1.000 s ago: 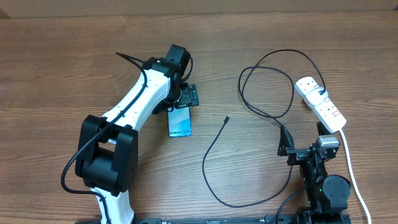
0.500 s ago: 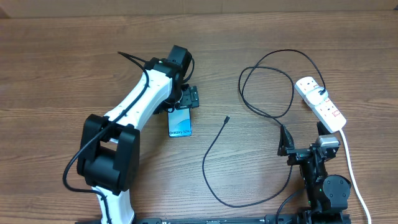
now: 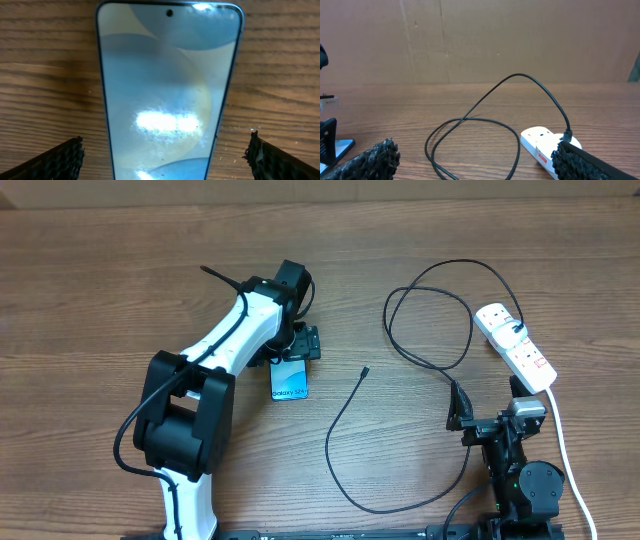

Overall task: Plug charger to phone and switch on socket
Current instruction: 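Lower the left gripper onto the phone's bottom edge and close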

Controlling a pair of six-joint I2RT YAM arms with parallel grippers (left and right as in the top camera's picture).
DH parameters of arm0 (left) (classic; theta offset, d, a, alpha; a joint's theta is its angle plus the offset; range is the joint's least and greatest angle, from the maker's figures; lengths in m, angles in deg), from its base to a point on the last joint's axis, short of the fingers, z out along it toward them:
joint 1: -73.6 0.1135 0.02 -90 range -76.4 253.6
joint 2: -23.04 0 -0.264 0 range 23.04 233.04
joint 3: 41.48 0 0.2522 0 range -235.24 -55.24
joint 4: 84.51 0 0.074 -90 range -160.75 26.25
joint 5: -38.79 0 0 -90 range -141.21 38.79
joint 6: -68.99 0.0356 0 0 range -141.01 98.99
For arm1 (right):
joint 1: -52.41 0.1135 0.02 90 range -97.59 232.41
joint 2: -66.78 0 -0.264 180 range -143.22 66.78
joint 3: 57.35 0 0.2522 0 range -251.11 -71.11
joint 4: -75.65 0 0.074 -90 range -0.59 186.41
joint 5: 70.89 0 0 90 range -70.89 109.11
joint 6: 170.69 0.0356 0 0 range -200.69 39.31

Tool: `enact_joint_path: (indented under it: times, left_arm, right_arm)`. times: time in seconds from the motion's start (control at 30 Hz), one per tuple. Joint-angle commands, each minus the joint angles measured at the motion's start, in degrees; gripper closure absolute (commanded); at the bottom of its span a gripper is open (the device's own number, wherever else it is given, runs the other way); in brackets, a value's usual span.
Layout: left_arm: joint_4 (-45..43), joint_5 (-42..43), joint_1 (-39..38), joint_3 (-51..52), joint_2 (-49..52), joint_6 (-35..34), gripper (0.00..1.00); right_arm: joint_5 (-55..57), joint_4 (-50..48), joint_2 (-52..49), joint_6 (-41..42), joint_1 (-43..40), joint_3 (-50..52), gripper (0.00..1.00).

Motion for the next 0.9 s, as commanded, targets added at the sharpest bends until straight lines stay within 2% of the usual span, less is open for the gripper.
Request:
enact_joint_path:
  times: [0.0,0.87]
  left_arm:
    - [-0.5,-0.6,0.6,0.5,0.5,0.9,0.0]
    - [-0.4,-0.1,0.0,0.5,7.6,1.2,0.0]
  right_arm:
    - [0.3,-0.3,0.6,-0.2,-0.2,0.6,0.0]
    - [0.3,-0.3,0.6,-0.2,-0.2,0.6,0.0]
